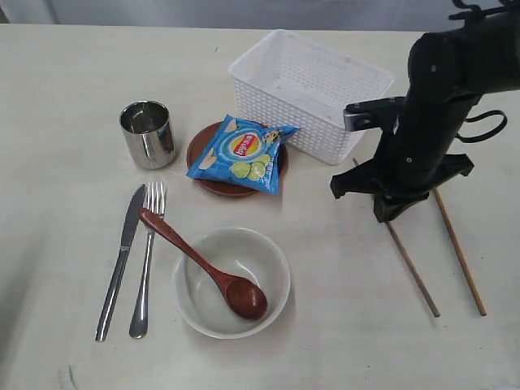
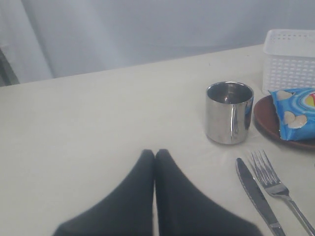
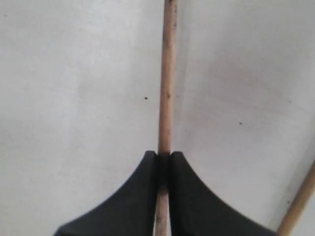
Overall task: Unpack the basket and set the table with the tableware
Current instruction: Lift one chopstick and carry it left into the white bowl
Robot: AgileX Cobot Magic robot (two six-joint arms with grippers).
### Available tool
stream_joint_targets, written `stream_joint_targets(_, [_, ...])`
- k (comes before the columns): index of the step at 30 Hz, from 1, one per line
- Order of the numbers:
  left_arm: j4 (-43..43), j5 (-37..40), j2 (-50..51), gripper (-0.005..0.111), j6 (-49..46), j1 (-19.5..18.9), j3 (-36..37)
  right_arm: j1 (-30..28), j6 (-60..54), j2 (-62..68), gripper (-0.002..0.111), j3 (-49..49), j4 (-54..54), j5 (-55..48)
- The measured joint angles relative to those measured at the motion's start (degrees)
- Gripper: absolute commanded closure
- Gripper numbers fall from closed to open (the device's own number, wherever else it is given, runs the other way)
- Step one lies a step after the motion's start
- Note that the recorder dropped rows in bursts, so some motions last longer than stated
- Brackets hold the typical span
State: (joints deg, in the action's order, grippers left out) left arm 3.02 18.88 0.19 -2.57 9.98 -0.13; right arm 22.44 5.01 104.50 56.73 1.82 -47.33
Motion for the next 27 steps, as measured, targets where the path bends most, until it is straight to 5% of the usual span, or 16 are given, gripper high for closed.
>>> stream_joint_targets(7, [0.0, 0.0, 0.0, 0.107, 0.0, 0.0, 0.0, 0.52, -1.57, -7.73, 0.109, -0.38, 4.32, -4.68])
stream_joint_targets(12, [0.0, 0.0, 0.0, 0.107, 0.0, 0.0, 0.0, 4.84, -10.42, -15.22, 0.109, -6.56, 25.85, -3.78])
stream_joint_targets(20, [0.0, 0.0, 0.0, 0.107, 0.0, 0.0, 0.0, 19.96, -10.71, -15.75, 0.109, -7.93, 46.25, 14.76])
stream_joint_targets(27, [0.0, 0.0, 0.0, 0.107, 0.0, 0.0, 0.0, 21.65, -8.93, -9.25, 0.109, -7.93, 50.53, 18.27])
